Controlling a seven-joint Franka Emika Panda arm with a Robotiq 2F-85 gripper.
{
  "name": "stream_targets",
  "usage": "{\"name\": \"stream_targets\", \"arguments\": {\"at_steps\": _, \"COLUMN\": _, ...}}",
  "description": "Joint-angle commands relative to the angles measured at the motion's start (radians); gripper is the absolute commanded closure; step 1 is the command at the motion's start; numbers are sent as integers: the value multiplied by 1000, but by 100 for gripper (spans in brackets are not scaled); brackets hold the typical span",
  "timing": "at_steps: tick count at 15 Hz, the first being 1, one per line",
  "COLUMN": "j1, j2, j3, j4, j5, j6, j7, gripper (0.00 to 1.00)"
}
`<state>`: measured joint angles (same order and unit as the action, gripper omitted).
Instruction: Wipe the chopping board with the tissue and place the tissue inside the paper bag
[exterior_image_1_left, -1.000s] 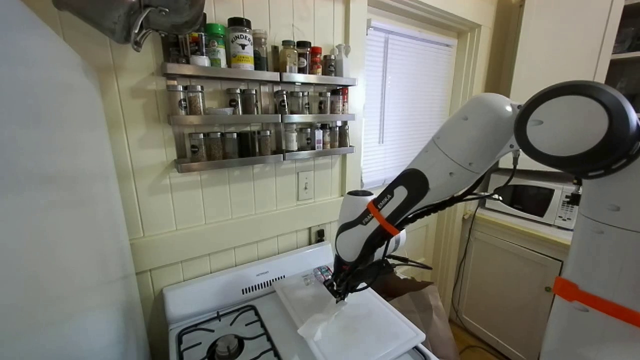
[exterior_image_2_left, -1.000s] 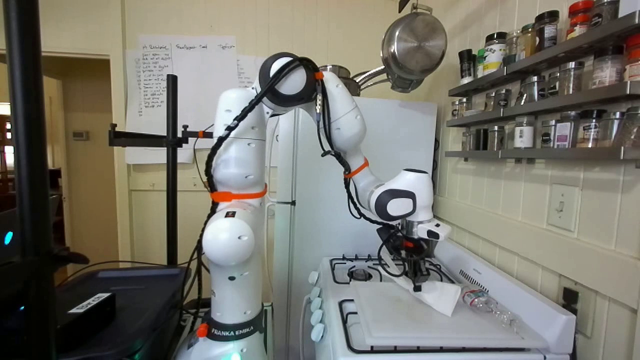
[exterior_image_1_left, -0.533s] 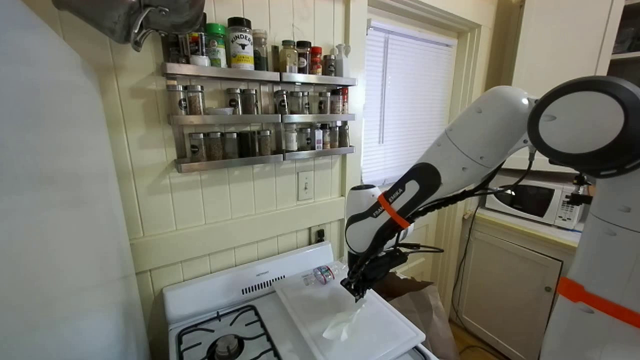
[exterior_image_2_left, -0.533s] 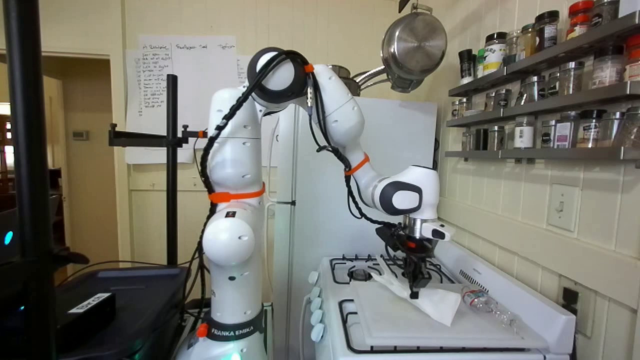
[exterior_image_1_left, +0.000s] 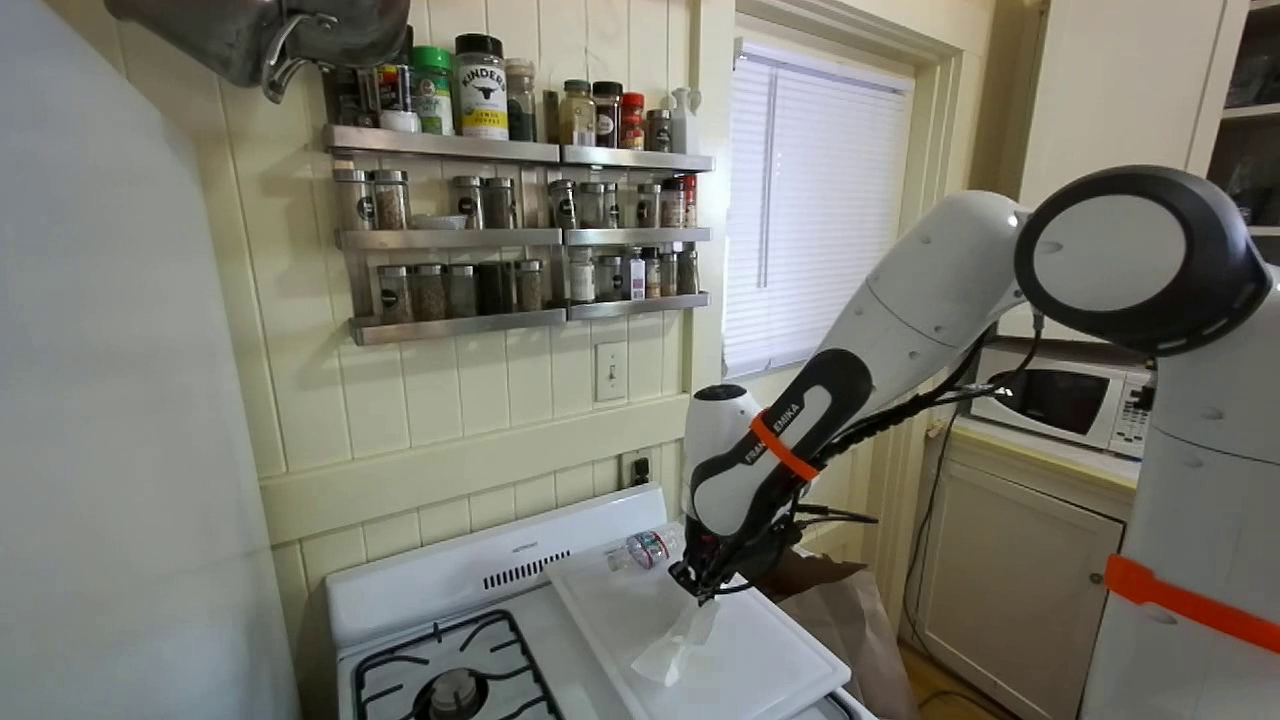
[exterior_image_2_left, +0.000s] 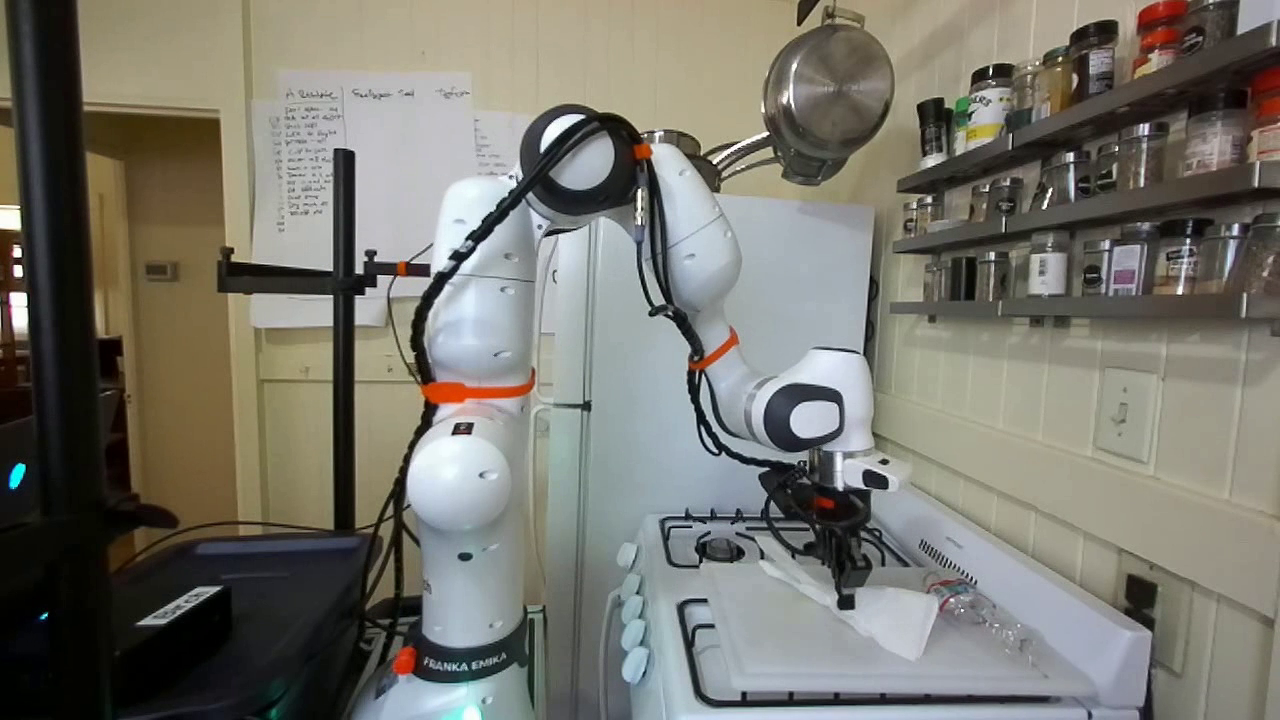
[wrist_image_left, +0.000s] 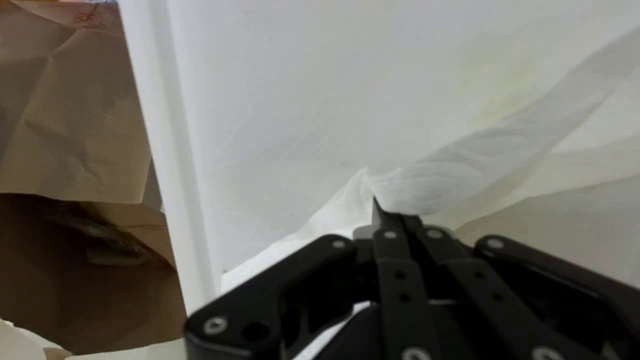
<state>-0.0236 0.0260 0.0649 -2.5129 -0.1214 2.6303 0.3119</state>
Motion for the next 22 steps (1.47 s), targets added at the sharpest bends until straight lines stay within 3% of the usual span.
{"name": "stream_targets", "arguments": {"at_steps": 1, "j1": 36, "j2": 46, "j3": -10, "j4": -7, "j5": 34, "j6": 135, "j7": 67, "gripper": 100}}
{"name": "stream_targets", "arguments": {"at_steps": 3, "j1": 49, "j2": 53, "j3": 10, "j4": -9, "j5": 145, "j6": 159, "j7": -10, "gripper": 100}}
{"name": "stream_targets", "arguments": {"at_steps": 5, "j1": 52, "j2": 38, "j3": 48, "j4": -12, "j5": 314, "j6": 113, "j7": -172, "gripper": 100}}
{"name": "stream_targets", "arguments": {"at_steps": 6, "j1": 54, "j2": 29, "j3": 51, "j4": -12, "j5": 335, "j6": 88, "j7": -213, "gripper": 100}}
{"name": "stream_targets", "arguments": {"at_steps": 9, "j1": 55, "j2": -10, "j3": 11, "j4": -27, "j5": 218, "j6": 12, "j7": -187, "gripper": 100}}
{"name": "stream_targets", "arguments": {"at_steps": 13, "j1": 42, "j2": -9, "j3": -61, "j4": -11, "j5": -107, "j6": 8, "j7": 36, "gripper": 100}}
{"name": "stream_targets", "arguments": {"at_steps": 14, "j1": 42, "j2": 5, "j3": -67, "j4": -1, "j5": -137, "j6": 26, "j7": 73, "gripper": 100}}
{"name": "stream_targets", "arguments": {"at_steps": 18, "j1": 58, "j2": 17, "j3": -47, "j4": -2, "j5": -59, "j6": 46, "j7": 42, "gripper": 100}}
{"name": "stream_targets", "arguments": {"at_steps": 22, "j1": 72, "j2": -18, "j3": -11, "j4": -14, "j5": 108, "j6": 1, "j7": -111, "gripper": 100}}
